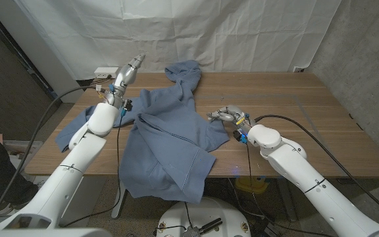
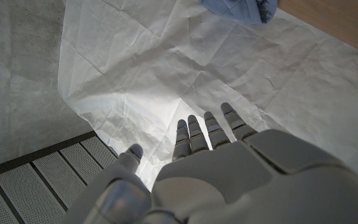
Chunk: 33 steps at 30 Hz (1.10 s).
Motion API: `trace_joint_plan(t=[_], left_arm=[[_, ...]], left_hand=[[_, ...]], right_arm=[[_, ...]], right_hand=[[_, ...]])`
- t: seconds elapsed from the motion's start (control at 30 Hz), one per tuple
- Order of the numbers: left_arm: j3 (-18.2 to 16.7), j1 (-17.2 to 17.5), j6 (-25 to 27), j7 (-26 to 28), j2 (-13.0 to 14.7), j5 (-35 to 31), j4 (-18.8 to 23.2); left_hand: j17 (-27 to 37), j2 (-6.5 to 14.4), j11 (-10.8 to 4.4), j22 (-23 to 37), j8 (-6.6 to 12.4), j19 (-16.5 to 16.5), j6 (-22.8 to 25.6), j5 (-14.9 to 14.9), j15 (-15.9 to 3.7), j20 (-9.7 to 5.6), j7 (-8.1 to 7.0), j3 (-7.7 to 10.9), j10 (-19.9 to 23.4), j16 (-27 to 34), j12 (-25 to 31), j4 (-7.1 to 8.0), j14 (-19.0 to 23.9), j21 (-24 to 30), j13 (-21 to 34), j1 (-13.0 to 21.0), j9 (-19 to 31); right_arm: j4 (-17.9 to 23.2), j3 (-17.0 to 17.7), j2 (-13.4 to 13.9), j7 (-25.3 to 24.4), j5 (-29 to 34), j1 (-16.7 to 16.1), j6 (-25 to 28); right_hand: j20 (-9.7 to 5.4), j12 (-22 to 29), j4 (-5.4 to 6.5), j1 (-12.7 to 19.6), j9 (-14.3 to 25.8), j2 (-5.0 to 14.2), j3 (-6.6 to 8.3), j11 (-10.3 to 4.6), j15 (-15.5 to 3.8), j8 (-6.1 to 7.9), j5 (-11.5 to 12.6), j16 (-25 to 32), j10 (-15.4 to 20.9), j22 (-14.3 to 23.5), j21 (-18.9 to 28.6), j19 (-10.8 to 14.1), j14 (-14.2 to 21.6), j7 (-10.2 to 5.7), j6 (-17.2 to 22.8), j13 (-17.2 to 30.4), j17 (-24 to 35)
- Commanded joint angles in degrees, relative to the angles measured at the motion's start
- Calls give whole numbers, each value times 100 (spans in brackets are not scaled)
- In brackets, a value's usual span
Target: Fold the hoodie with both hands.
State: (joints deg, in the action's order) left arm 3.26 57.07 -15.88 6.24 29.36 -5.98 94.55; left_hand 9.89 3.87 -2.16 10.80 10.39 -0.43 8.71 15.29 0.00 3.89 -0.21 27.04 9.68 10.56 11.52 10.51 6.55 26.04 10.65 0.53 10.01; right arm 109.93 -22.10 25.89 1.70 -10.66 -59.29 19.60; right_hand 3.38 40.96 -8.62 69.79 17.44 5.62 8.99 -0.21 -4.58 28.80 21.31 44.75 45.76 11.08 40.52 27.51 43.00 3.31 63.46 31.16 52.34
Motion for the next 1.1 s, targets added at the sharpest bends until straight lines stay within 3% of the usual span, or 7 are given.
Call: trace_joint_plan(t=[0.03, 0.23, 0.3, 0.37, 0.5, 0.73, 1.1], left_arm=[[-166, 247, -62, 131, -18, 24, 182], [-226, 337, -61, 158, -18, 10, 250], [-230, 346, -86, 162, -16, -3, 251], [-235, 354, -120, 163, -14, -10, 255], [-270, 407, -103, 184, -9, -44, 320], [-295, 438, -39, 141, 4, -44, 376], [-6, -178, -189, -293, 17, 197, -97]], left_hand=[[6, 576, -37, 10, 20, 12, 23, 55, -18, 11, 16, 52, 15, 1, 7, 10, 61, -8, 6, 0, 20], [6, 574, -24, 11, 20, 18, 20, 55, -19, 8, 18, 52, 17, 2, 7, 10, 63, -11, 6, 0, 19], [6, 574, -32, 11, 19, 17, 18, 55, -15, 7, 18, 52, 11, 0, 5, 10, 60, -13, 6, 0, 19], [6, 574, -28, 11, 20, 17, 21, 55, -18, 6, 17, 52, 10, 2, 5, 10, 65, -15, 6, -1, 19], [6, 573, -26, 11, 23, 17, 28, 55, -18, 5, 23, 52, 9, 1, 4, 10, 62, -17, 6, -1, 19], [6, 573, -15, 11, 24, 19, 30, 55, -19, 5, 19, 53, 13, 1, 6, 11, 64, -21, 6, -2, 19], [6, 569, -24, 12, 23, 14, 30, 55, -25, 8, 6, 51, 8, -1, 4, 12, 60, -32, 6, -4, 19]], right_arm=[[-487, -180, -283, 401, -61, 446, -432], [-675, -243, -401, 501, -84, 607, -630], [-815, -277, -473, 459, -44, 633, -922], [-833, -386, -360, 459, 163, 714, -1024], [-610, -484, -126, 225, 521, 680, -918], [797, -966, 860, -815, 2503, 370, 353], [2168, -1537, 1582, -1140, 3538, -192, 2215]], right_hand=[[7, 58, -14, 95, 40, 25, -57, 51, -429, -4, -18, 89, 12, 11, 51, 54, 71, 55, 3, 18, 45], [-64, 103, -9, 168, 85, 66, -77, 67, -455, -10, -42, 198, 8, 15, 117, 157, 145, 88, -22, 50, 72], [-228, 134, -28, 277, 131, 104, -67, 60, -595, -20, -57, 351, -12, 39, 275, 443, 379, 99, -57, 64, 176], [-785, 129, -86, 701, 231, 61, -115, 78, -833, -94, -173, 936, -38, 202, 1011, 1394, 1182, 178, -129, -39, 824], [-1039, 74, -9, 858, 306, 74, -179, 158, -842, -157, -281, 826, -14, 333, 1465, 1579, 1281, 276, -169, -145, 904], [-313, -45, 379, 198, 130, 121, -446, 58, -511, -556, -578, -129, -514, 149, 1655, 734, 699, -54, -608, -135, 188], [11, -289, 649, -771, 8, -66, -856, 238, -246, -1143, -622, -122, -1206, -38, 1508, 150, -315, -126, -1556, -119, 109]])
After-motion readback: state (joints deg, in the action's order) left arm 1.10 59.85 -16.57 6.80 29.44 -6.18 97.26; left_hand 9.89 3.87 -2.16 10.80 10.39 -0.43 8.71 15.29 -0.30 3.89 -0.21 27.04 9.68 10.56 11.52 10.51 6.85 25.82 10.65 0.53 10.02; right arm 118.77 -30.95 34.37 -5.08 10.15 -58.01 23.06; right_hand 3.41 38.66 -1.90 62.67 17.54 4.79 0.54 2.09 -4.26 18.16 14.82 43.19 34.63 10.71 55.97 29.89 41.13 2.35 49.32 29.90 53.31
